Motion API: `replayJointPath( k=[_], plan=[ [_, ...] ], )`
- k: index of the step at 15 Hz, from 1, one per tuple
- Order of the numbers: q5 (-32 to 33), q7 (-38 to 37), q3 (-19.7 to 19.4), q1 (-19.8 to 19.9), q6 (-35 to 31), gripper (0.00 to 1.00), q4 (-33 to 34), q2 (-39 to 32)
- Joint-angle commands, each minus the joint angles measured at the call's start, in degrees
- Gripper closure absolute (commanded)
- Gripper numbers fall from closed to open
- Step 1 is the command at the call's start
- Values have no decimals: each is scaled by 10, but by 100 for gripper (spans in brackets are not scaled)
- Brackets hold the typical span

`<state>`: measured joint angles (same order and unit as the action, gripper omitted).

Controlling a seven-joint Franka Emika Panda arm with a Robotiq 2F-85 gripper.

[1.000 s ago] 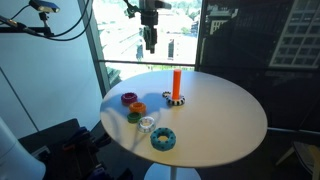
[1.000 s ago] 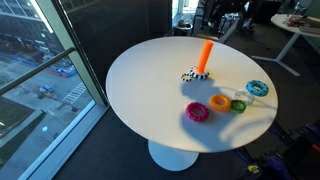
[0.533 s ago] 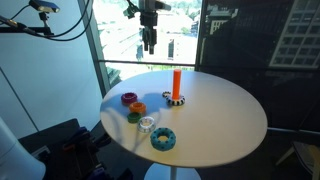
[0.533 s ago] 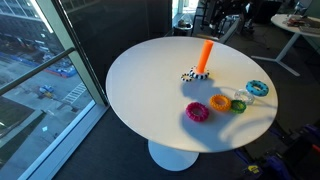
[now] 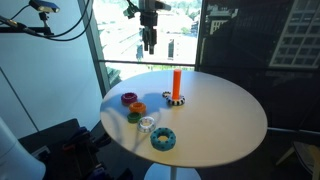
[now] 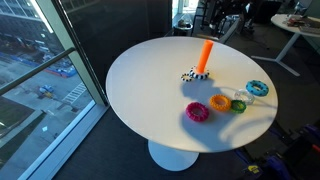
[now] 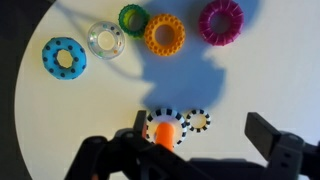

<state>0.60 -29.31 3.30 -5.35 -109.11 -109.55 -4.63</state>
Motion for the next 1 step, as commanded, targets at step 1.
replayJointPath(
  k=[1],
  plan=[
    [0, 0, 0, 0, 1, 0, 1, 0]
  ],
)
